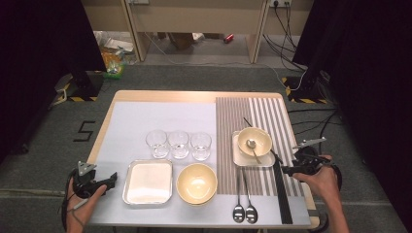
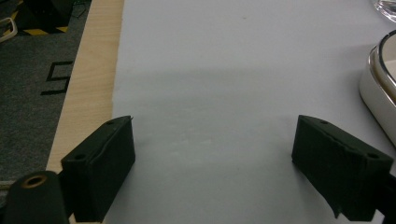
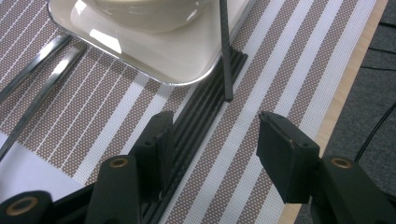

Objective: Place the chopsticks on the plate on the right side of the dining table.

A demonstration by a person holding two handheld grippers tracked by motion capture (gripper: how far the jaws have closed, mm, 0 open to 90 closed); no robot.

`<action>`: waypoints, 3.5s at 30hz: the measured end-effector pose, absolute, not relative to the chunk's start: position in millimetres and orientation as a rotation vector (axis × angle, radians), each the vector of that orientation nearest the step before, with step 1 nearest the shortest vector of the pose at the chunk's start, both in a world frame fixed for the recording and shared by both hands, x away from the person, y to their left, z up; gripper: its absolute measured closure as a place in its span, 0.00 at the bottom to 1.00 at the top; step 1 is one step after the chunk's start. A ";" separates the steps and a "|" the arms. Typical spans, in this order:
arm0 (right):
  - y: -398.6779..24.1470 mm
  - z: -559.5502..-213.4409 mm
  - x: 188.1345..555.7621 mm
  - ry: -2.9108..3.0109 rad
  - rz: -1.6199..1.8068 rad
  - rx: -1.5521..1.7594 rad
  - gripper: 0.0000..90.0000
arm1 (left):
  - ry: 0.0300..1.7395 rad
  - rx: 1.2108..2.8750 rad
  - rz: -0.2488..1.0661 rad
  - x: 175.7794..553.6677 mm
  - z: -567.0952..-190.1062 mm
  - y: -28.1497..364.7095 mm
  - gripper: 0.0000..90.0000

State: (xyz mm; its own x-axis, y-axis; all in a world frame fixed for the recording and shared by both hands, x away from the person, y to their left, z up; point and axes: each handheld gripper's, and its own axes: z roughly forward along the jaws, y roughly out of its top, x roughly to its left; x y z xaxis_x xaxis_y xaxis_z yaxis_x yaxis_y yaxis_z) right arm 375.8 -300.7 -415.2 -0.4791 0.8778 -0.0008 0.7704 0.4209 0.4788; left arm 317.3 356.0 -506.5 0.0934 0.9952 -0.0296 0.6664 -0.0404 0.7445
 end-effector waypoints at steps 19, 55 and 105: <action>-306.7 -433.0 352.5 2.429 0.607 1.477 0.52 | 1.634 1.773 0.697 317.4 -506.5 356.1 0.14; -305.1 -455.7 331.3 2.497 0.558 1.476 0.54 | 1.635 1.771 0.699 317.2 -506.5 355.9 0.14; -316.3 -449.4 346.5 2.593 0.390 1.591 0.91 | 1.633 1.774 0.700 317.2 -506.5 356.0 0.14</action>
